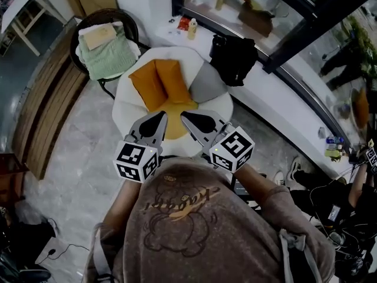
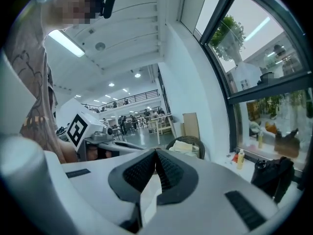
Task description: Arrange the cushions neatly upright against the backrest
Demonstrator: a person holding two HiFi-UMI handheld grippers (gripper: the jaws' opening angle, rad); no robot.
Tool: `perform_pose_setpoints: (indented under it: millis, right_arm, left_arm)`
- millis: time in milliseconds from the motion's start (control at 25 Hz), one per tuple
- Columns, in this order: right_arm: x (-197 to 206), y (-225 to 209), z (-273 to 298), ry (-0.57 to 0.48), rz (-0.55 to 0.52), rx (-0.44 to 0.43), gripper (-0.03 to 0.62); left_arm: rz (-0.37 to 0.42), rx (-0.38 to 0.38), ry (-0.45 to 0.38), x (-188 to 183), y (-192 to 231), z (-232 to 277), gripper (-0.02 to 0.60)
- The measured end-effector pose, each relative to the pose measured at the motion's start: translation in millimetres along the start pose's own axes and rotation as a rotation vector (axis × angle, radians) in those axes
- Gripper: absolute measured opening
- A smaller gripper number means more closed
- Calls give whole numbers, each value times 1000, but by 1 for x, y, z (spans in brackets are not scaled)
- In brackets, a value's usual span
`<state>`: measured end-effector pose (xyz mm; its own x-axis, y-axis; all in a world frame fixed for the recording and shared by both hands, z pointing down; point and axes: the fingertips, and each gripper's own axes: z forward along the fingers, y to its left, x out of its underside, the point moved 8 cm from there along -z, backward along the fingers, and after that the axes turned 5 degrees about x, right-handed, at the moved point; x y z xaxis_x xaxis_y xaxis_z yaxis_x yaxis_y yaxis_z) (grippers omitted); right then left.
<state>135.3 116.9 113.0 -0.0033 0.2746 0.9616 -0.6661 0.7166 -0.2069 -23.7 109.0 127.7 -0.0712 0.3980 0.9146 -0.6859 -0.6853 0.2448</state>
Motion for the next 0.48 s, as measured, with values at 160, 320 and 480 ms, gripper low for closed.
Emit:
perform_pose_setpoints:
  millis: [160,320,480]
  right_arm:
    - [1,7,-2,-8,-31,-12,20]
    - [3,14,-3,2,-46,-21,20]
    - [3,21,-4,3,-43,-22,20]
  left_arm:
    - [10,1,-1,3,-5,-4,4]
    - [11,3,-1,4,-7,-10,5]
    - [3,3,-7,1,-5,-15,5]
